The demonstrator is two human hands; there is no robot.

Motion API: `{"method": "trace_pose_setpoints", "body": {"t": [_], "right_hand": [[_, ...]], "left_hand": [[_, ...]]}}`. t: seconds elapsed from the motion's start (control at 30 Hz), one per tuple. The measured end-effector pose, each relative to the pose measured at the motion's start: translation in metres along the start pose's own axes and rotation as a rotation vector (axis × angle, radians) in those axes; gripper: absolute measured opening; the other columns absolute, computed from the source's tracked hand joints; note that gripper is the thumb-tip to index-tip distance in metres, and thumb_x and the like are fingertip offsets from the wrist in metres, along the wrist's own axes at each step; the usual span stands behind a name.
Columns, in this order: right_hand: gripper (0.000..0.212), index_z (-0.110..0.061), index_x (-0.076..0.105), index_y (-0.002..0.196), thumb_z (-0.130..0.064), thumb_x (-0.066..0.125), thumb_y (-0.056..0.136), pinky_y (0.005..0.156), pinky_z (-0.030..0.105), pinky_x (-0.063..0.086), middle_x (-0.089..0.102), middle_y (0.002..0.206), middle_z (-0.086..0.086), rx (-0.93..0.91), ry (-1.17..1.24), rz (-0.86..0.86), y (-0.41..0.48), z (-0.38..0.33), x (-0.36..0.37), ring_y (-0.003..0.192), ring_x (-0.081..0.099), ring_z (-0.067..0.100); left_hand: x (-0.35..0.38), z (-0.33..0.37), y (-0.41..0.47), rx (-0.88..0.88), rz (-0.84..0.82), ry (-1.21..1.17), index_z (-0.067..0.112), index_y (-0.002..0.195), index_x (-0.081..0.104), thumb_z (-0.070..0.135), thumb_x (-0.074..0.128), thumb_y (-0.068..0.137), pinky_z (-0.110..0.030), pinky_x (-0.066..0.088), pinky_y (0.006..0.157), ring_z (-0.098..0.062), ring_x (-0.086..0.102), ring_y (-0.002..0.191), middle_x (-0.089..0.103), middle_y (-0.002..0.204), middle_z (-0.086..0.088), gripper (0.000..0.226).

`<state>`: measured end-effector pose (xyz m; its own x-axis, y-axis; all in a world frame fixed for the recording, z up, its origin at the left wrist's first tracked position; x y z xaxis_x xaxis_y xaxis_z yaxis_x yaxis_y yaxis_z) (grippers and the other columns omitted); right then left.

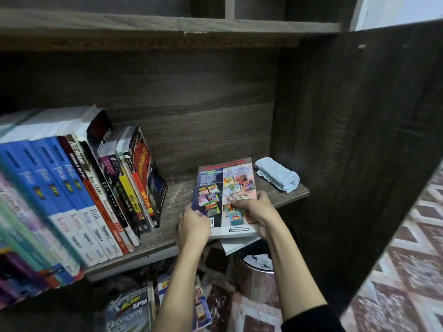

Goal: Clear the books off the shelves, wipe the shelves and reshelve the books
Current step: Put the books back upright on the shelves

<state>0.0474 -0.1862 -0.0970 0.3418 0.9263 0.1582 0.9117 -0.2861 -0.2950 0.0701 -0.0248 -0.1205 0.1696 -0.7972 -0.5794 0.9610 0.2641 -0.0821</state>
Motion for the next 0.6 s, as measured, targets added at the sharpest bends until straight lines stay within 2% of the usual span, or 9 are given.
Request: {"method": "trace_pose_setpoints", "body": {"t": [0.1,0.2,0.3,0.37,0.4,0.47,0.5,0.6], "right_hand": [[0.039,-0.015,0.040,0.094,0.009,0.066,0.080,0.088,0.055,0.052,0.065,0.109,0.020,-0.091,0.047,-0.062,-0.006,-0.009,0.012,0.097,0.066,0.035],[0.038,-0.016,0.042,0.099,0.008,0.065,0.082,0.085,0.057,0.052,0.068,0.099,0.011,-0.256,0.079,-0.098,-0.017,-0.023,0.025,0.095,0.068,0.034],[0.038,-0.017,0.042,0.100,0.009,0.064,0.082,0.078,0.037,0.055,0.066,0.088,-0.001,-0.481,0.060,-0.075,-0.032,-0.035,0.040,0.086,0.068,0.025],[0.041,-0.025,0.043,0.095,0.008,0.064,0.082,0.078,0.029,0.054,0.066,0.091,-0.003,-0.599,0.055,-0.034,-0.038,-0.035,0.054,0.085,0.066,0.012],[0.042,-0.027,0.043,0.095,0.007,0.063,0.082,0.079,0.025,0.052,0.065,0.090,-0.006,-0.632,0.055,-0.014,-0.040,-0.033,0.061,0.083,0.064,0.005],[0.038,-0.024,0.043,0.100,0.006,0.061,0.083,0.072,0.018,0.046,0.061,0.082,-0.012,-0.681,0.024,0.025,-0.045,-0.027,0.076,0.074,0.059,-0.007],[0.036,-0.022,0.043,0.102,0.004,0.060,0.083,0.069,0.022,0.045,0.059,0.077,-0.012,-0.701,-0.009,0.040,-0.047,-0.022,0.084,0.070,0.058,-0.003],[0.031,-0.019,0.047,0.106,-0.005,0.060,0.082,0.064,0.035,0.040,0.057,0.071,-0.002,-0.758,-0.166,0.087,-0.051,-0.006,0.104,0.069,0.054,0.024]], "left_hand": [[-0.015,0.003,0.005,0.065,0.059,-0.062,0.020,0.137,0.044,0.017,0.033,0.098,-0.043,0.046,0.093,-0.034,0.055,0.108,0.056,0.126,-0.011,0.041],[-0.036,0.014,0.008,0.198,0.030,-0.041,0.023,0.142,0.038,0.019,0.037,0.100,-0.046,0.044,0.098,-0.030,0.053,0.115,0.053,0.133,-0.009,0.042],[-0.075,0.035,-0.001,0.388,0.120,0.083,0.024,0.148,0.027,0.017,0.045,0.098,-0.042,0.038,0.107,-0.026,0.045,0.129,0.041,0.147,-0.006,0.053],[-0.108,0.056,-0.018,0.558,0.280,0.103,0.021,0.146,0.035,0.012,0.045,0.097,-0.028,0.030,0.110,-0.020,0.040,0.133,0.040,0.147,-0.002,0.051],[-0.124,0.065,-0.028,0.640,0.369,0.094,0.017,0.142,0.041,0.009,0.045,0.097,-0.019,0.027,0.106,-0.017,0.042,0.132,0.045,0.144,-0.002,0.046],[-0.150,0.078,-0.044,0.749,0.517,0.058,0.013,0.134,0.051,0.007,0.046,0.096,-0.011,0.024,0.103,-0.017,0.049,0.125,0.053,0.136,-0.003,0.039],[-0.159,0.080,-0.049,0.773,0.566,0.041,0.013,0.133,0.052,0.007,0.047,0.096,-0.015,0.022,0.107,-0.018,0.050,0.124,0.055,0.133,-0.003,0.038],[-0.174,0.076,-0.055,0.787,0.627,0.058,0.017,0.134,0.049,0.015,0.051,0.093,-0.042,0.014,0.117,-0.021,0.044,0.130,0.053,0.135,-0.003,0.041]]}}
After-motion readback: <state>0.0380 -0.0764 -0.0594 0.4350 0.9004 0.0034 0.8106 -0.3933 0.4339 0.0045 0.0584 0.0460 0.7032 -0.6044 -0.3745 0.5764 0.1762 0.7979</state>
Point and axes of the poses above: each hand's wrist, its own y-axis towards the middle knuckle, its own x-axis out of the palm, z = x × y, the point moved 5 cm from there along y, towards the middle knuckle
